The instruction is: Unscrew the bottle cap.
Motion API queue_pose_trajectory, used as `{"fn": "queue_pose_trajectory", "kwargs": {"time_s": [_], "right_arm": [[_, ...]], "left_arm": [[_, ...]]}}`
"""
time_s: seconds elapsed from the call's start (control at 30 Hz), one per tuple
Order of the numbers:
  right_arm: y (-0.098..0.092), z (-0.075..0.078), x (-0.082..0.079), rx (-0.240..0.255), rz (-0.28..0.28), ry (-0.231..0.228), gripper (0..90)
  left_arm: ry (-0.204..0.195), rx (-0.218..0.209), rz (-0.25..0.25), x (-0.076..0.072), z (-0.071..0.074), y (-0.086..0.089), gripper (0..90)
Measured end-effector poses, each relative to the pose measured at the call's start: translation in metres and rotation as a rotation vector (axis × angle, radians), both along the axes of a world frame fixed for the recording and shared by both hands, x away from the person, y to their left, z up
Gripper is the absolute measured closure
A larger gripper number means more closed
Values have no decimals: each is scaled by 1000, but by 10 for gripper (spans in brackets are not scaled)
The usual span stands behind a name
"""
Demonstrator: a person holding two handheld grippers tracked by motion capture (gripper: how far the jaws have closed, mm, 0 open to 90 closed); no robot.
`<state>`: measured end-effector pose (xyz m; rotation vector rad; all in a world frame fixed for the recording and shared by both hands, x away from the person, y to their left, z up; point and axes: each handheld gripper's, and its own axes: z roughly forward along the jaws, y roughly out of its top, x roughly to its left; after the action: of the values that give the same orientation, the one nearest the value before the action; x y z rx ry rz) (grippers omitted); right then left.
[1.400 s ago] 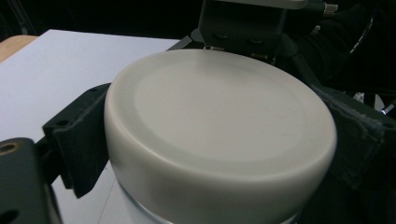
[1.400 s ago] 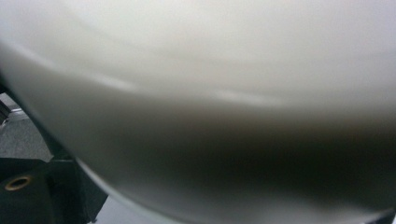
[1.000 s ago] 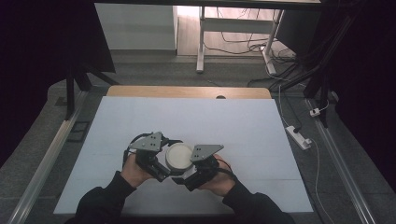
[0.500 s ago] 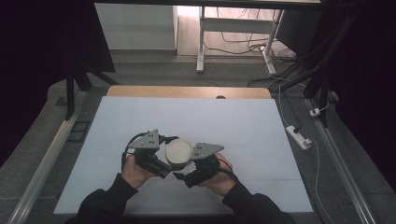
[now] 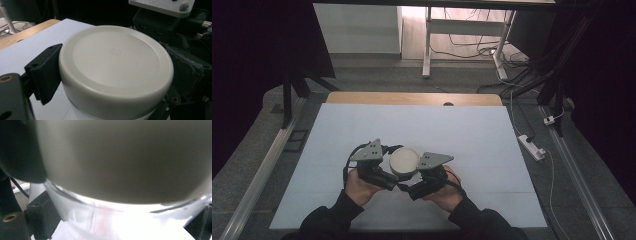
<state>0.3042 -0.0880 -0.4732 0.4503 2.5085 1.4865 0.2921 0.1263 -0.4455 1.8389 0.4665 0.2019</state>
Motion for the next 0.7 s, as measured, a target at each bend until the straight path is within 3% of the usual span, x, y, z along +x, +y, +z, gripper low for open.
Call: {"fn": "queue_pose_trajectory", "kwargs": {"time_s": [0.07, 0.13, 0.17, 0.2, 0.23, 0.33, 0.4, 0.43, 0.53, 0.6, 0.7], "right_arm": [[0, 0, 0, 0, -7, 6, 75], [1, 0, 0, -6, -33, 4, 75], [4, -1, -4, -47, -100, -71, 75], [5, -1, -3, -69, -118, -92, 74], [4, -2, -1, -48, -106, -60, 75], [6, -3, -3, -75, -187, -102, 74], [6, -3, -3, -70, -205, -107, 73], [5, -3, -3, -72, -210, -110, 73], [2, -2, -1, -30, -188, -78, 72], [-2, 0, 1, 5, -152, -45, 71], [-7, 3, 3, 39, -89, -25, 71]], "left_arm": [[4, -5, 16, -1, -1, -1, 90], [9, 12, 92, -3, -1, -5, 91], [-6, 23, 117, -4, -2, -7, 91], [14, 6, 126, -3, -3, -8, 91], [32, -7, 147, -2, -4, -9, 91], [29, -3, 228, -6, -3, -17, 89], [42, 5, 287, -10, -1, -23, 86], [34, 12, 292, -11, 0, -25, 83], [36, 18, 244, -8, 5, -24, 71], [48, 25, 166, -6, 10, -20, 6], [24, 7, 74, -5, 18, -7, 0]]}}
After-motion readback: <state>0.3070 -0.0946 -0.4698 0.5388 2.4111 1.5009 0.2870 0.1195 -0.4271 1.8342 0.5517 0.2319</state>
